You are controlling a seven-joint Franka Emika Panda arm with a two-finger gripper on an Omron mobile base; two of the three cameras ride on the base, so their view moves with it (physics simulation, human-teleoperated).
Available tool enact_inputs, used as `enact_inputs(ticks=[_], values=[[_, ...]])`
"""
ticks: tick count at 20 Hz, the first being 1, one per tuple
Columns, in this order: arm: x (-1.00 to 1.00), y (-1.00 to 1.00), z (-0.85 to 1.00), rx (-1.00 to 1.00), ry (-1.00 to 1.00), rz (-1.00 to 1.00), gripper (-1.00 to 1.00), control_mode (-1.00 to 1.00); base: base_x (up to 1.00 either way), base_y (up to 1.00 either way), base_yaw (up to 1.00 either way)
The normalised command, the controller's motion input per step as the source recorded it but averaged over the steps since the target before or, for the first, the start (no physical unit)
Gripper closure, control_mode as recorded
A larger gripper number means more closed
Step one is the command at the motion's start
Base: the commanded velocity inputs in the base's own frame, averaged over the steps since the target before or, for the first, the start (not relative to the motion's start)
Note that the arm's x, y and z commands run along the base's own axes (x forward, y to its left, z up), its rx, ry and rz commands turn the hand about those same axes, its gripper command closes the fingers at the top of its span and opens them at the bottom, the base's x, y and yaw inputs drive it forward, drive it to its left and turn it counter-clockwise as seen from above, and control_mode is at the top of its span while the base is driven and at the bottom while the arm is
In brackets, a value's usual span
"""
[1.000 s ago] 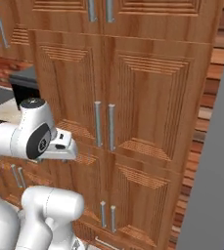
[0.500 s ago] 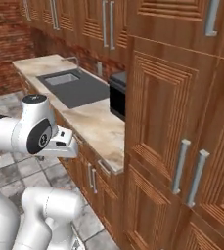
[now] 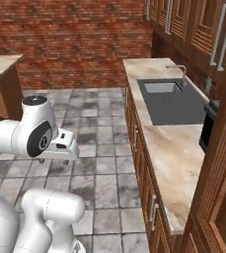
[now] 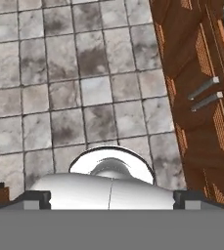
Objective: Navigate to the dishwasher.
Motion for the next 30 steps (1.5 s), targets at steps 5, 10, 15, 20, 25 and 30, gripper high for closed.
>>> enact_inputs(ticks=[5, 10, 15, 20, 25, 30], values=[[0.0, 0.0, 0.0, 0.0, 0.0, 0.0, -1.0, 1.0, 0.53, 0.11, 0.81], [0.0, 0.0, 0.0, 0.0, 0.0, 0.0, -1.0, 1.0, 0.61, 0.01, 0.73], [0.0, 0.0, 0.0, 0.0, 0.0, 0.0, -1.0, 1.0, 0.57, 0.0, 0.65], [0.0, 0.0, 0.0, 0.0, 0.0, 0.0, -1.0, 1.0, 0.53, 0.04, 0.59], [0.0, 0.0, 0.0, 0.0, 0.0, 0.0, -1.0, 1.0, 0.65, 0.08, 0.55], [0.0, 0.0, 0.0, 0.0, 0.0, 0.0, -1.0, 1.0, 0.89, 0.0, 0.48]])
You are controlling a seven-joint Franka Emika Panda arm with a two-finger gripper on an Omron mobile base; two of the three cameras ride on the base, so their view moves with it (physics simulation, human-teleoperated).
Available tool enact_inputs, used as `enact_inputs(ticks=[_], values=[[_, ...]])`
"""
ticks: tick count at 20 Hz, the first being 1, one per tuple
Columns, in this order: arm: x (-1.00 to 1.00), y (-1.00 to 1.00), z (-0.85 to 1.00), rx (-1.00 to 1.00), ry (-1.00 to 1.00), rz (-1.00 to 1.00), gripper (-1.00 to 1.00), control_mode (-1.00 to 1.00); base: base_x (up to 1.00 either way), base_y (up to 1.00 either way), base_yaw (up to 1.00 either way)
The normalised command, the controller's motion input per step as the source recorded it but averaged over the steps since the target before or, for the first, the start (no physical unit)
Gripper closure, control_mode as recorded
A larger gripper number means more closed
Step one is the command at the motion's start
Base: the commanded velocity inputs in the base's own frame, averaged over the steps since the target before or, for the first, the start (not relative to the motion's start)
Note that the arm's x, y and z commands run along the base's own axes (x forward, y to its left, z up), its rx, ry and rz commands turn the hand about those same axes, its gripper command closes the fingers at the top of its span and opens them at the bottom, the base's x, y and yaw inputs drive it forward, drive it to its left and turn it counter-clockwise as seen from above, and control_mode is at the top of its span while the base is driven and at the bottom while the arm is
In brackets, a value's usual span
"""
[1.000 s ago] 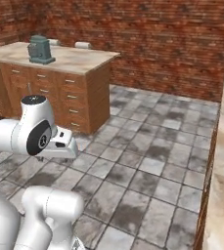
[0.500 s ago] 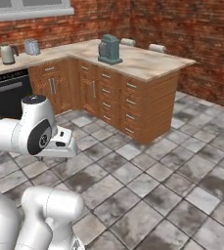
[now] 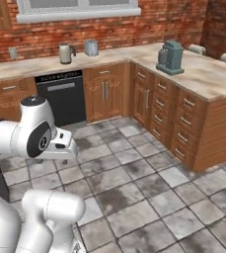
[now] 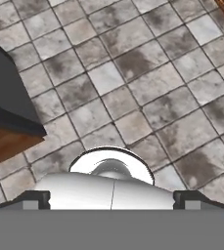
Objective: Navigate to the dishwasher.
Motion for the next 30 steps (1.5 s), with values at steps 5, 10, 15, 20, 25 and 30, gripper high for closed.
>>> enact_inputs(ticks=[5, 10, 15, 20, 25, 30], values=[[0.0, 0.0, 0.0, 0.0, 0.0, 0.0, -1.0, 1.0, 1.0, -0.02, 0.38], [0.0, 0.0, 0.0, 0.0, 0.0, 0.0, -1.0, 1.0, 1.0, -0.1, 0.3], [0.0, 0.0, 0.0, 0.0, 0.0, 0.0, -1.0, 1.0, 1.0, -0.15, 0.28], [0.0, 0.0, 0.0, 0.0, 0.0, 0.0, -1.0, 1.0, 1.0, -0.13, 0.29], [0.0, 0.0, 0.0, 0.0, 0.0, 0.0, -1.0, 1.0, 1.0, -0.17, 0.29], [0.0, 0.0, 0.0, 0.0, 0.0, 0.0, -1.0, 1.0, 1.0, -0.2, 0.29]])
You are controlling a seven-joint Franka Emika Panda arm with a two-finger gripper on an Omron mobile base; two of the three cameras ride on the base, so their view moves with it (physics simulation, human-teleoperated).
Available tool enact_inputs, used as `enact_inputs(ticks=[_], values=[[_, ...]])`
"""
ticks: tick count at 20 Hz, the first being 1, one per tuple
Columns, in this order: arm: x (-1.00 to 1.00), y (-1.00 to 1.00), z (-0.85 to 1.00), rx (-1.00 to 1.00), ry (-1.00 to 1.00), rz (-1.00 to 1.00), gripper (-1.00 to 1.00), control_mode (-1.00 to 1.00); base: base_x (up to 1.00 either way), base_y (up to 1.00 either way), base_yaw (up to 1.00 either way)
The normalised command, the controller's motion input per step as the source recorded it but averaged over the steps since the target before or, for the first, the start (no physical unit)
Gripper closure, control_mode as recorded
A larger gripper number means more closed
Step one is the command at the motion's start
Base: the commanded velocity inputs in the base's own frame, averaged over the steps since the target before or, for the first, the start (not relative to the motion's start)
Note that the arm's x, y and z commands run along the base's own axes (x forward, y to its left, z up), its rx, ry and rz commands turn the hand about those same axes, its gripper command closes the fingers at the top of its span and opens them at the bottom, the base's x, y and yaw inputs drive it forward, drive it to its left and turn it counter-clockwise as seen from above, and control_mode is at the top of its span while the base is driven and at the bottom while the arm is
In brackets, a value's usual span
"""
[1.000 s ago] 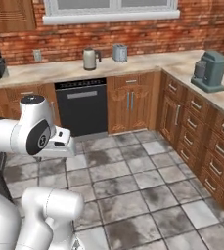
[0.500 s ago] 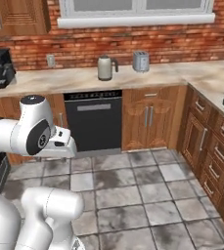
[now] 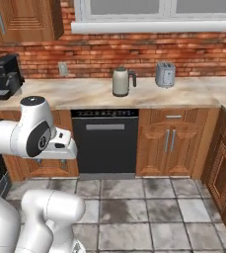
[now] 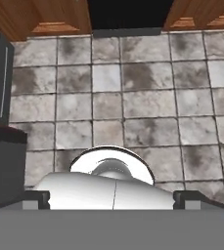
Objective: Navigate to the dishwasher.
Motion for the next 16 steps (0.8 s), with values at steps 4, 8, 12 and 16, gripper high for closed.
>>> enact_inputs(ticks=[4, 8, 12, 16], values=[[0.0, 0.0, 0.0, 0.0, 0.0, 0.0, -1.0, 1.0, 1.0, -0.28, 0.28], [0.0, 0.0, 0.0, 0.0, 0.0, 0.0, -1.0, 1.0, 1.0, -0.32, 0.27], [0.0, 0.0, 0.0, 0.0, 0.0, 0.0, -1.0, 1.0, 0.83, -0.38, 0.22], [0.0, 0.0, 0.0, 0.0, 0.0, 0.0, -1.0, 1.0, 0.65, -0.41, 0.18]])
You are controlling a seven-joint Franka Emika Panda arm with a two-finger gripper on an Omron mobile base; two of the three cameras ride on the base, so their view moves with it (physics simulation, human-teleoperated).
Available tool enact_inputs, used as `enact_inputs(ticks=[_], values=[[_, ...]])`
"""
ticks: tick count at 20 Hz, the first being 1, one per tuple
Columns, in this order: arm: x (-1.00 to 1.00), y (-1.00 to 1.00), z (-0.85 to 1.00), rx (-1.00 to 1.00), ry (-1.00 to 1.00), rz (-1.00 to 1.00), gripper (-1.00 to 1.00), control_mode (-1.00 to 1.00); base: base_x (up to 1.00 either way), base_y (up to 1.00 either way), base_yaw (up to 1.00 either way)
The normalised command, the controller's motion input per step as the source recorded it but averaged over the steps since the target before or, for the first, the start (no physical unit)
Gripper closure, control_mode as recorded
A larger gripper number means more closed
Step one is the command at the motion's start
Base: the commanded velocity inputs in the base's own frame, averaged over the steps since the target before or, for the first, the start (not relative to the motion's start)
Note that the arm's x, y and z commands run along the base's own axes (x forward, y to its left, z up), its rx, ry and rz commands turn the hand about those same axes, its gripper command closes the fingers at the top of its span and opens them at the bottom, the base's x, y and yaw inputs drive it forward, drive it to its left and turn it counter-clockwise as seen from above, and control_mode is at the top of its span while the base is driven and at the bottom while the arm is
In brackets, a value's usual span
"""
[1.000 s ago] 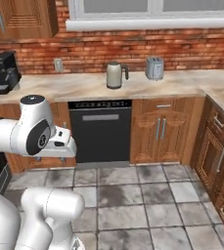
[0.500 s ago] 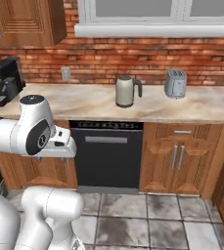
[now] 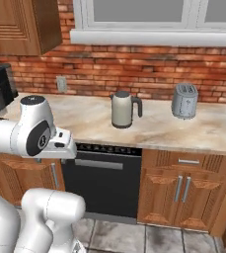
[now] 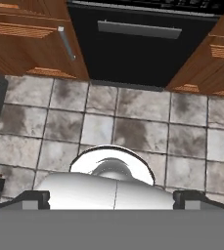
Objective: Navigate to the dishwasher.
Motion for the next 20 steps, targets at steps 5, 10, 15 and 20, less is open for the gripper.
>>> enact_inputs(ticks=[5, 10, 15, 20], values=[[0.0, 0.0, 0.0, 0.0, 0.0, 0.0, -1.0, 1.0, 0.53, -0.31, 0.17], [0.0, 0.0, 0.0, 0.0, 0.0, 0.0, -1.0, 1.0, 0.46, -0.09, 0.13], [0.0, 0.0, 0.0, 0.0, 0.0, 0.0, -1.0, 1.0, 0.51, -0.07, 0.11], [0.0, 0.0, 0.0, 0.0, 0.0, 0.0, -1.0, 1.0, 0.53, -0.07, 0.09]])
